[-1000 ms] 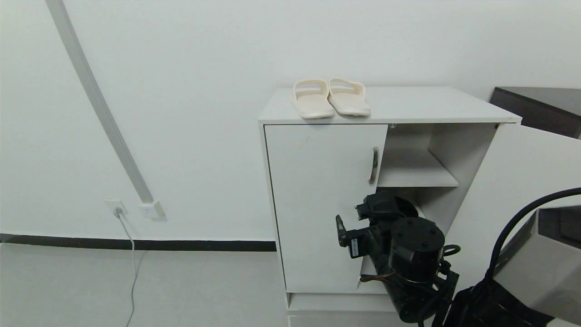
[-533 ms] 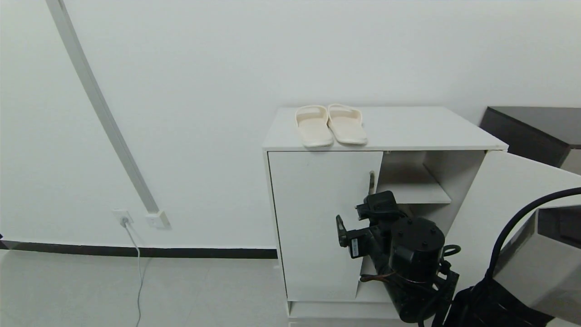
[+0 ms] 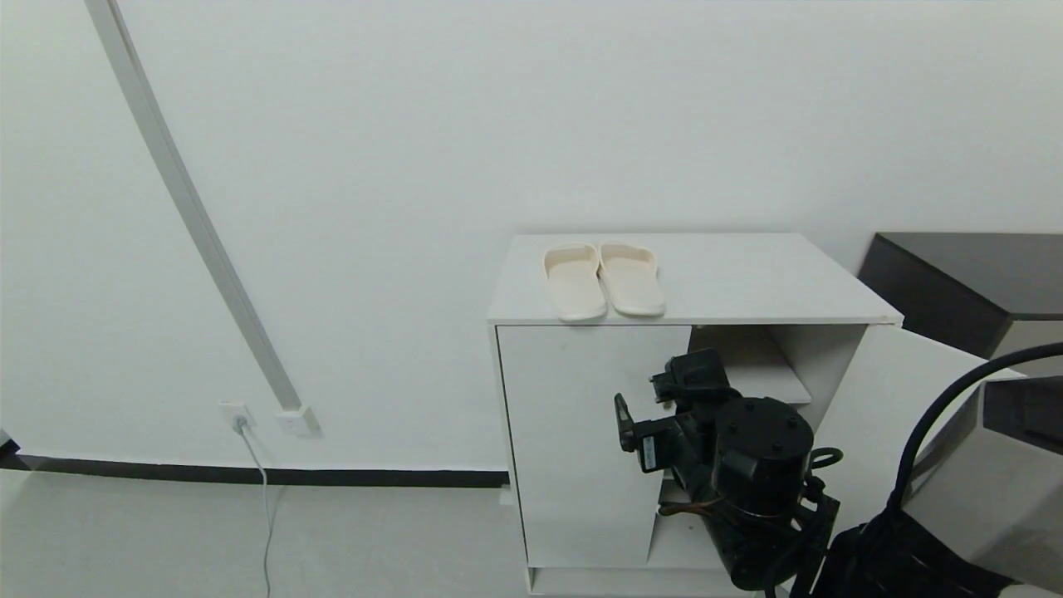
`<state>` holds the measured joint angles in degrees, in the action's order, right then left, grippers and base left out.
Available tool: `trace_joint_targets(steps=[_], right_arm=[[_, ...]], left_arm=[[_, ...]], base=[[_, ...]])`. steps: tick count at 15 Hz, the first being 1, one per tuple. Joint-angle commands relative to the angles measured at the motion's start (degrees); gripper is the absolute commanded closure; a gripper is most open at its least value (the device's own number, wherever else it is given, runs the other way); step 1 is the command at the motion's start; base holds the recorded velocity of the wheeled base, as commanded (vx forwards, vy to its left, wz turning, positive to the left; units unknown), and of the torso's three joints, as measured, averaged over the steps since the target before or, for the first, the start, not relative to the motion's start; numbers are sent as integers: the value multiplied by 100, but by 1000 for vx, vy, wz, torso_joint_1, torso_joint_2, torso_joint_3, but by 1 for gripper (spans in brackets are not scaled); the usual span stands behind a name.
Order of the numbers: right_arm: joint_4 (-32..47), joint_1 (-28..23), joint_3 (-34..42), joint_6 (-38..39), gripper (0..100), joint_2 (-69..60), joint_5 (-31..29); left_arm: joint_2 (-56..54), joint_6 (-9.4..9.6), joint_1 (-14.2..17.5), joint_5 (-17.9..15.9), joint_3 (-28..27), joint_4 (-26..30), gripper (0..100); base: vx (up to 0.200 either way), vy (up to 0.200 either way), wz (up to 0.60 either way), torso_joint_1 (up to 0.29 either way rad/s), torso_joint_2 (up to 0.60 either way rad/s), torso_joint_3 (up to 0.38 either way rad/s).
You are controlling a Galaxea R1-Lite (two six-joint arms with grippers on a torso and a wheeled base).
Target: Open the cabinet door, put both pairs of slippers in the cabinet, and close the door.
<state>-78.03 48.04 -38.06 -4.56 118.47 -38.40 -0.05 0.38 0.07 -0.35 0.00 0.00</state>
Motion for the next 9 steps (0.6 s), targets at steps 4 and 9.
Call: trace_joint_targets(steps=[4,9], right_arm=[[-1,-14,9,-1,0,10,-1],[-63,-23,9,-1,0,-26,-1]], left_arm=[[5,6,1,0,0,0,100],[5,6,1,0,0,0,100]], base=[[0,0,0,244,-579,-330],[0,0,0,227,-508,-285]])
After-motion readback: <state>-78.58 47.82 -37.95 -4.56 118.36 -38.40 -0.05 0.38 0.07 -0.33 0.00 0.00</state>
